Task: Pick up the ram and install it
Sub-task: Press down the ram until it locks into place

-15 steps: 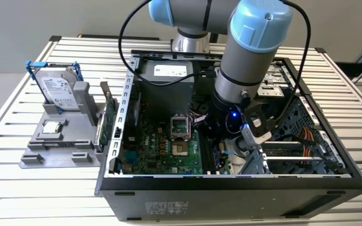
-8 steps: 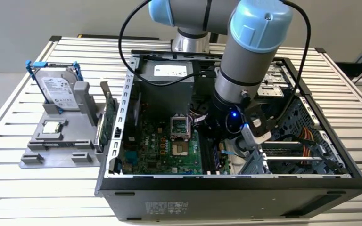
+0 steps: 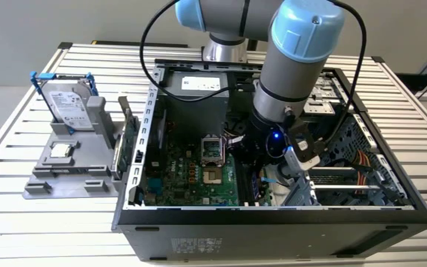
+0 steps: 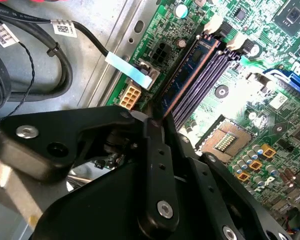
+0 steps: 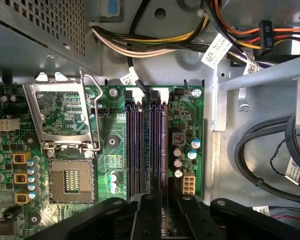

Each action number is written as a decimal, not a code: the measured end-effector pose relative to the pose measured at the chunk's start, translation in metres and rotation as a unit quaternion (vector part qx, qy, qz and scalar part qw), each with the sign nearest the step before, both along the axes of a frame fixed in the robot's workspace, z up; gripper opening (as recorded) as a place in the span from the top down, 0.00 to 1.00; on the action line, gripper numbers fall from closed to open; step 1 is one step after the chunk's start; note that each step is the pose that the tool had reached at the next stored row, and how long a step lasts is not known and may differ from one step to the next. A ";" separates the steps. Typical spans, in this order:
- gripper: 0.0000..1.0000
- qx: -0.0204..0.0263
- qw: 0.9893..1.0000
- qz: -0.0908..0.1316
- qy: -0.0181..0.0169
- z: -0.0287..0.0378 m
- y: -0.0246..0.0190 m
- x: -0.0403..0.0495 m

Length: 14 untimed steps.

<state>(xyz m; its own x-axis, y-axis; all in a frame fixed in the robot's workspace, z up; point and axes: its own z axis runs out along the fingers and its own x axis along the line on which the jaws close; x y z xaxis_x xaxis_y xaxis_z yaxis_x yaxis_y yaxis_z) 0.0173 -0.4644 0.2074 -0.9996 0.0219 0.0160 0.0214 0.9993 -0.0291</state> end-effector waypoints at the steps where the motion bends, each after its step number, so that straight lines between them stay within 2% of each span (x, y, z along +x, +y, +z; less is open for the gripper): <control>1: 0.00 0.000 1.000 0.000 0.000 0.0000 0.0000 0.0000; 3: 0.00 0.000 1.000 0.000 0.000 0.0000 0.0000 0.0000; 5: 0.00 0.000 1.000 0.000 0.000 0.0035 -0.0001 0.0000; 13: 0.00 0.000 1.000 0.000 0.000 0.0391 -0.0001 0.0000; 14: 0.00 0.000 1.000 0.000 0.000 0.0410 -0.0003 0.0000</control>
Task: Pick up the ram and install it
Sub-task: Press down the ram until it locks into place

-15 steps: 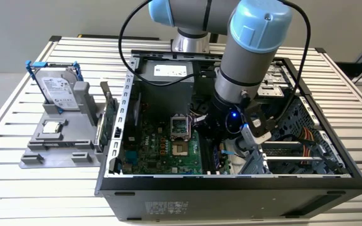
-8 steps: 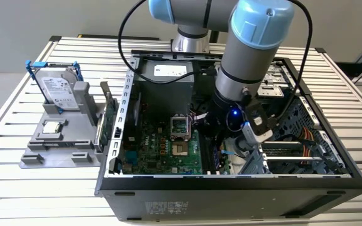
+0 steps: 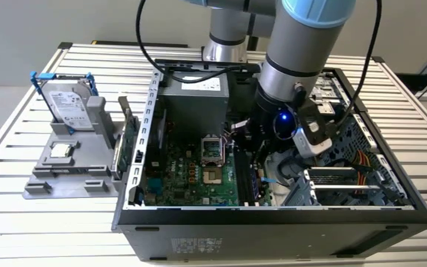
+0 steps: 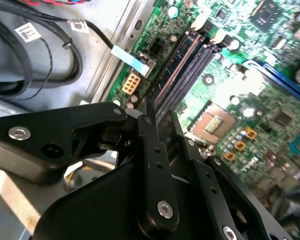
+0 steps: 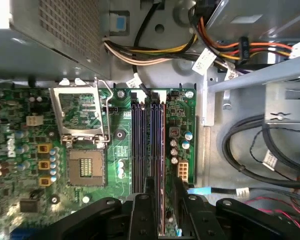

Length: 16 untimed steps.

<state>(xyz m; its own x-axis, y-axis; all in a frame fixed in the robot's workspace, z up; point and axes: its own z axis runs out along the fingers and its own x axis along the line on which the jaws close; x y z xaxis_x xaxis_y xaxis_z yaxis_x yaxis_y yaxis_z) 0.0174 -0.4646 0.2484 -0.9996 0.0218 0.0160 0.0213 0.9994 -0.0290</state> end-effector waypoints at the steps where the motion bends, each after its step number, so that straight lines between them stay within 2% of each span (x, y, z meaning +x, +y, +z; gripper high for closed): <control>1: 0.00 0.001 1.000 0.000 0.000 0.0000 -0.0003 0.0000; 2: 0.00 0.001 1.000 0.000 0.000 0.0000 -0.0003 0.0000; 3: 1.00 0.001 1.000 0.000 0.000 0.0001 -0.0002 0.0000; 16: 1.00 0.000 1.000 0.000 0.000 0.0020 -0.0003 0.0000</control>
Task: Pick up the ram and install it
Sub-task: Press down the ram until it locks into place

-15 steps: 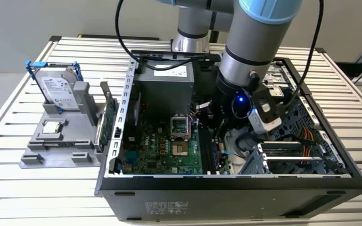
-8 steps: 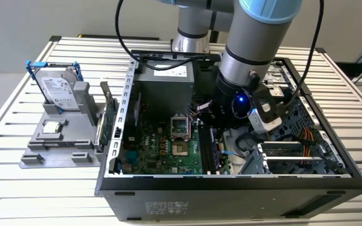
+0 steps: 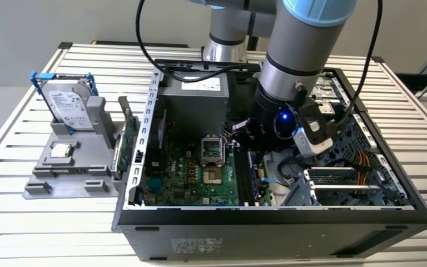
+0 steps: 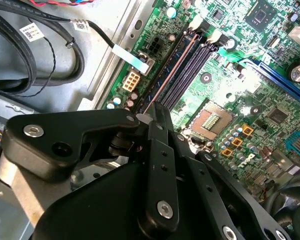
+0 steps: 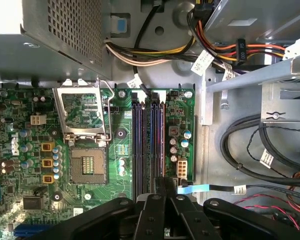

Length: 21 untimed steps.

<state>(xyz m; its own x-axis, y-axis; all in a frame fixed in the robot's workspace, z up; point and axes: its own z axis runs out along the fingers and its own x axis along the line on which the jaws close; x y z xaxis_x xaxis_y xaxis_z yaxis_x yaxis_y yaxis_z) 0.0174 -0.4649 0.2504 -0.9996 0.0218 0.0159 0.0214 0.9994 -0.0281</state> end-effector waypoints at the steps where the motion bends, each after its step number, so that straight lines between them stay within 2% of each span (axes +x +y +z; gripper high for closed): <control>1: 1.00 0.000 1.000 0.000 0.000 0.0000 0.0000 0.0000; 6: 1.00 0.000 1.000 0.005 0.000 0.0002 0.0000 0.0000; 11: 1.00 0.000 0.999 0.033 0.000 0.0002 0.0001 0.0000; 17: 1.00 0.000 0.997 0.077 0.000 0.0000 0.0007 0.0000; 21: 1.00 0.000 0.995 0.104 0.000 0.0000 0.0011 -0.0002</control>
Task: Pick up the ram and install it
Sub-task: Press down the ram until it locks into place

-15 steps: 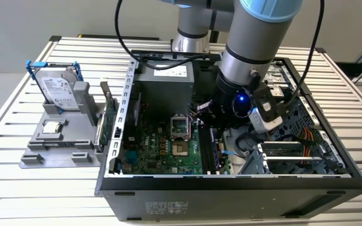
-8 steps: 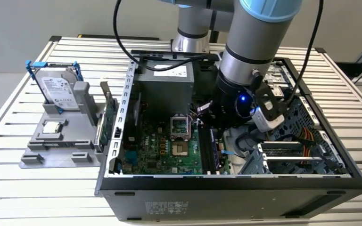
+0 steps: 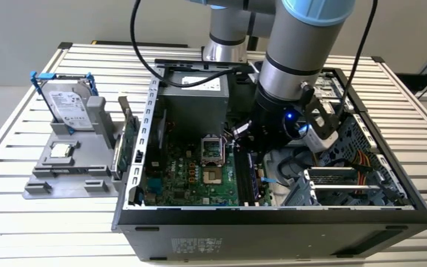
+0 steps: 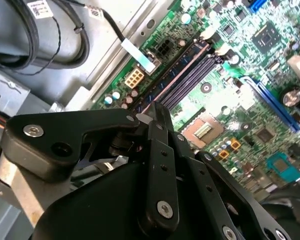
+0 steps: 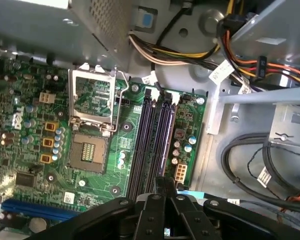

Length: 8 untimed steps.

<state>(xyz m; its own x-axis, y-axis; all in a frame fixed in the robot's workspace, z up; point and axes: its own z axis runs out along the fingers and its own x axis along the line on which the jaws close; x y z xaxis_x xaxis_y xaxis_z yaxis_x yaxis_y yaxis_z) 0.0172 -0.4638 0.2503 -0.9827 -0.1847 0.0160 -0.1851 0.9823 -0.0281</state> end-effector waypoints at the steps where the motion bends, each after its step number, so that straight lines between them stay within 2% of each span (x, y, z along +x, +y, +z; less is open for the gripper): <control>1: 1.00 0.000 1.000 0.007 0.000 0.0000 0.0001 0.0000; 6: 1.00 0.000 0.999 0.040 0.000 0.0000 0.0004 -0.0001; 8: 1.00 0.000 0.999 0.048 0.002 0.0000 0.0010 -0.0001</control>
